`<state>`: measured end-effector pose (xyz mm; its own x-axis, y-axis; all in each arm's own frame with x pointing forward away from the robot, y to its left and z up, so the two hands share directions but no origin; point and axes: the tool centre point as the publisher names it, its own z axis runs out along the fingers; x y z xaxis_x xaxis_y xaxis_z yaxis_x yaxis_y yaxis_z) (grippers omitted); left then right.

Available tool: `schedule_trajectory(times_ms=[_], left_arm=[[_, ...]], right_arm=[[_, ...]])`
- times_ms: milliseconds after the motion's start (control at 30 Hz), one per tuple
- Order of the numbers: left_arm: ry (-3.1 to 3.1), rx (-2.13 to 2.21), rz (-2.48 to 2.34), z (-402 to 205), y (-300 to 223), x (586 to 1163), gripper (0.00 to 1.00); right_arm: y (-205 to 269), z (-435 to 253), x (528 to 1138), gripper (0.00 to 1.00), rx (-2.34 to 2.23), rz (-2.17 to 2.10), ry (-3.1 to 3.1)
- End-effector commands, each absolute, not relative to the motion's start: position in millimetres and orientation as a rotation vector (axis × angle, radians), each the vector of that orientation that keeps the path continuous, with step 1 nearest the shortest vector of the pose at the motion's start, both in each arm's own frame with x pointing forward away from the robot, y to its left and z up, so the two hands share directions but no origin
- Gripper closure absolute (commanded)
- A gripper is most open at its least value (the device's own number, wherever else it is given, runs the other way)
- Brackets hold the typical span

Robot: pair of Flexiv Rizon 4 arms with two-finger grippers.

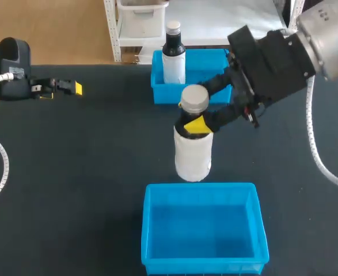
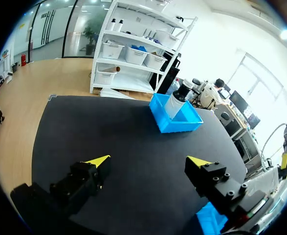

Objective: Pick up the bottle, and place it in the far bin if it is heavy, or in the near bin if it is light.

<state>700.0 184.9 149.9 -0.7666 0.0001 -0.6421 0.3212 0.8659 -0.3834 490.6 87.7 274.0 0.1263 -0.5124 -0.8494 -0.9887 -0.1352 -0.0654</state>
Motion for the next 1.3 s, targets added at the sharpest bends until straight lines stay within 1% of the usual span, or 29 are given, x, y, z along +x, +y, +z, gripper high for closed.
schedule_trajectory(times_ms=[33, 367, 633, 933, 1300], left_arm=[[2.374, 0.231, -0.636, 149.9, 185.0, 700.0, 0.00], [2.374, 0.231, -0.636, 149.9, 185.0, 700.0, 0.00], [2.374, 0.231, -0.636, 149.9, 185.0, 700.0, 0.00], [2.374, 0.231, -0.636, 149.9, 185.0, 700.0, 0.00], [2.374, 0.231, -0.636, 149.9, 185.0, 700.0, 0.00]], right_arm=[[88.9, 271.1, 476.7, 1.00, -1.719, 0.894, 1.458], [96.0, 251.7, 457.0, 1.00, -1.728, 0.970, 1.456], [110.5, 231.5, 446.1, 1.00, -1.759, 1.015, 1.445], [118.7, 214.2, 446.4, 1.00, -1.774, 1.035, 1.434], [115.9, 193.8, 450.2, 1.00, -1.768, 1.057, 1.447]])
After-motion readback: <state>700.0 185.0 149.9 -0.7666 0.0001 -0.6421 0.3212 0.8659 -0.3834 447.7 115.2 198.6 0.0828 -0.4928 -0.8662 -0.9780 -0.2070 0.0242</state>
